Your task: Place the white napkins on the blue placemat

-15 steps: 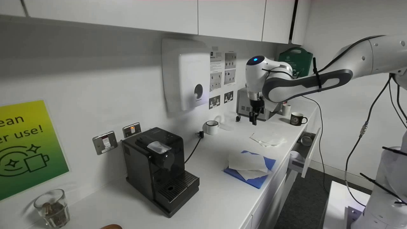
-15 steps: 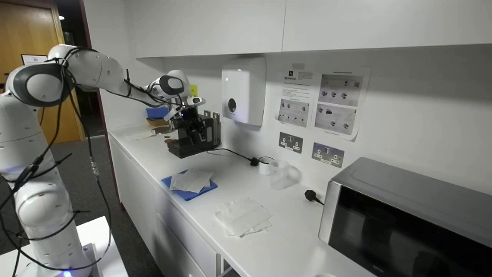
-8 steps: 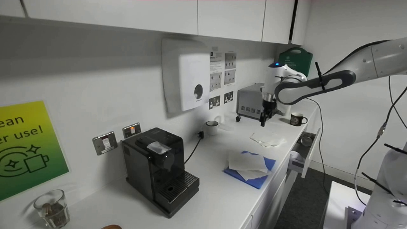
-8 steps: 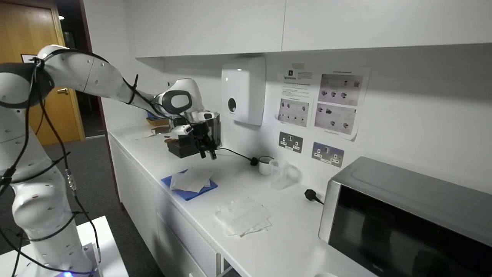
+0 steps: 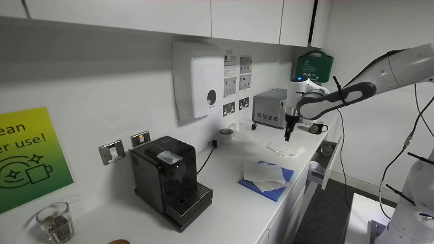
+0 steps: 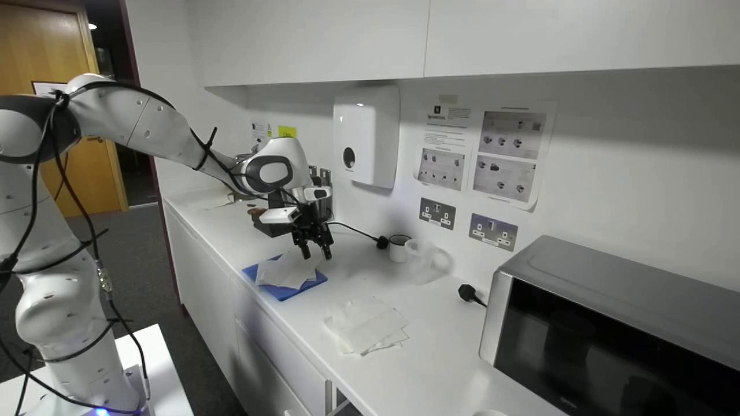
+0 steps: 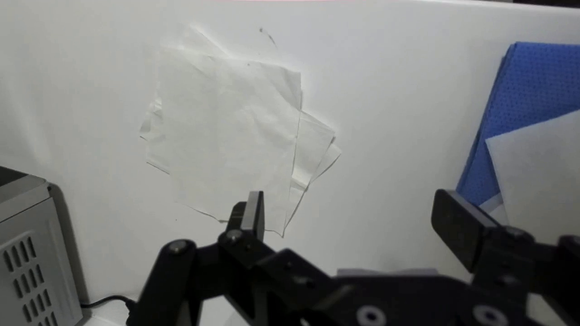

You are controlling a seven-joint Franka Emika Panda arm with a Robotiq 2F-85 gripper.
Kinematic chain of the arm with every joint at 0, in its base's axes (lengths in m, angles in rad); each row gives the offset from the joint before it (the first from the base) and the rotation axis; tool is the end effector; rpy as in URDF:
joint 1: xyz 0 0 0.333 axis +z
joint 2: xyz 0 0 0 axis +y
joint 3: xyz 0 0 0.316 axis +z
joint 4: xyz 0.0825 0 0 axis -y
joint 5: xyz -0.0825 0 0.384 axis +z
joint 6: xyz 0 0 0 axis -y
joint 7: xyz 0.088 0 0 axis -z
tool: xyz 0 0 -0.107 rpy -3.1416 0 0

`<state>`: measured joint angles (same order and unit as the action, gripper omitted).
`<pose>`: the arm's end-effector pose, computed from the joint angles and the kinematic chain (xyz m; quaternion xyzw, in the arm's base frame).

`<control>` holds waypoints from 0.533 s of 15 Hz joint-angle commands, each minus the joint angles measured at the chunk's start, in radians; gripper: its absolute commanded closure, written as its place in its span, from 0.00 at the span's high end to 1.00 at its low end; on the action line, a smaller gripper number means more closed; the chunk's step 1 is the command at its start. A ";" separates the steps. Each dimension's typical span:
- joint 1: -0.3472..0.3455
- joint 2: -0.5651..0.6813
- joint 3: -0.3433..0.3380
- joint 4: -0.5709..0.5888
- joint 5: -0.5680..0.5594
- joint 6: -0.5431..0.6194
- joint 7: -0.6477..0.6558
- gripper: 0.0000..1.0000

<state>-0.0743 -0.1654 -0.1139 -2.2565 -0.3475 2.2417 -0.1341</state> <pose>0.4965 -0.1060 0.4471 0.9857 0.0705 0.0522 0.1440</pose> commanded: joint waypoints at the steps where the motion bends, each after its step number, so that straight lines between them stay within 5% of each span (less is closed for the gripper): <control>1: -0.015 0.029 0.001 -0.020 -0.041 0.048 -0.078 1.00; 8: -0.017 0.101 0.002 -0.036 -0.141 0.066 -0.112 1.00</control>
<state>-0.0766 -0.0753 -0.1137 -2.2690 -0.4386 2.2610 -0.2104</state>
